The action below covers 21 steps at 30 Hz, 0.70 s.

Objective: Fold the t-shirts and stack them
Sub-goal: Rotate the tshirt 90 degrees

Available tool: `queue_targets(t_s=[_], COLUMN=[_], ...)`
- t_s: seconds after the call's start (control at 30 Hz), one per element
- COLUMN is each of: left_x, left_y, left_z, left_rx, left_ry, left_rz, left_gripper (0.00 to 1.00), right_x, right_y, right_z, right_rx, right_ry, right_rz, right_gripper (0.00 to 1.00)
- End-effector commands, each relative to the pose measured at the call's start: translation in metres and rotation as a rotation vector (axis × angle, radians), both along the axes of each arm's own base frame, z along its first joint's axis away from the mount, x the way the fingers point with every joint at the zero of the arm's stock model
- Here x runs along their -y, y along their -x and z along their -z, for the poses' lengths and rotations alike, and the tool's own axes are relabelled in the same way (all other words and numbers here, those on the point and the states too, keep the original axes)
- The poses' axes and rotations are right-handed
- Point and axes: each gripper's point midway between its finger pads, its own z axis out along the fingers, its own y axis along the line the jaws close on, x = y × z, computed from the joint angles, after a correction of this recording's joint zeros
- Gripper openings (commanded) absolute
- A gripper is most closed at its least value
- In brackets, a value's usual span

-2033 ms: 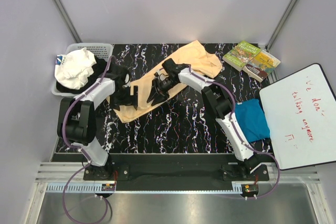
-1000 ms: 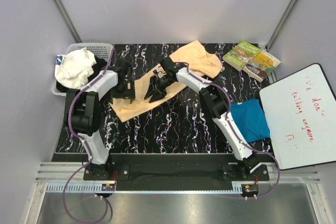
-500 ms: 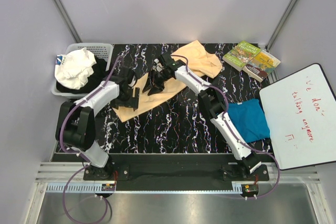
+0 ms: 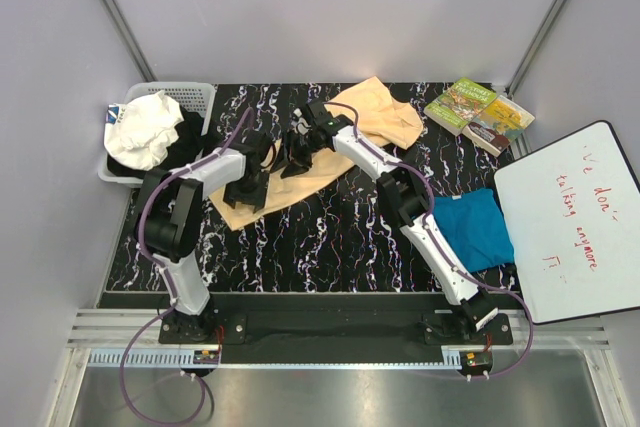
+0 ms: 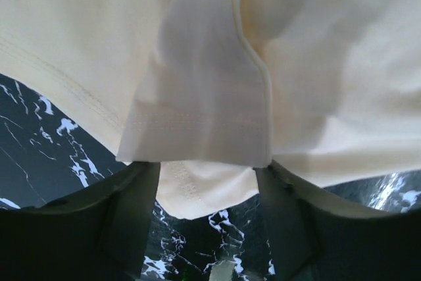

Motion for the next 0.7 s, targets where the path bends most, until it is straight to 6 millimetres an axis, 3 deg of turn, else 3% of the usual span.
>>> queue_targets(t_s=[0.0,0.03,0.07,0.2,0.3,0.47,0.57,0.67], left_x=[0.000,0.001,0.001,0.001,-0.001,0.001,0.001,0.005], left_y=[-0.040,-0.043,-0.044,-0.050,-0.049,-0.043,-0.031,-0.016], left_z=[-0.012,-0.014,-0.015,-0.021,-0.024,-0.022,-0.013,0.003], left_rx=[0.116,0.123,0.123,0.142,0.148,0.133,0.094,0.029], left_ry=[-0.049,-0.045,-0.044,-0.050,-0.054,-0.035,-0.024,0.005], left_rz=[-0.002,-0.002,-0.001,-0.007,-0.008,-0.003,0.003,0.013], left_gripper=[0.53,0.46,0.30,0.06,0.00,0.00,0.00,0.00], right_x=[-0.009,-0.007,-0.007,-0.007,-0.006,-0.001,0.003,0.009], right_y=[-0.003,-0.003,-0.001,0.001,0.004,0.012,0.017,0.014], right_z=[-0.018,-0.015,-0.015,-0.013,-0.010,-0.001,-0.002,-0.016], right_rx=[0.049,0.040,0.036,0.022,0.004,-0.020,-0.009,0.058], right_ry=[-0.049,-0.044,-0.045,-0.049,-0.050,-0.032,-0.014,0.007], right_rz=[-0.015,-0.014,-0.019,-0.026,-0.031,-0.042,-0.056,-0.064], right_gripper=[0.50,0.50,0.50,0.50,0.50,0.50,0.50,0.51])
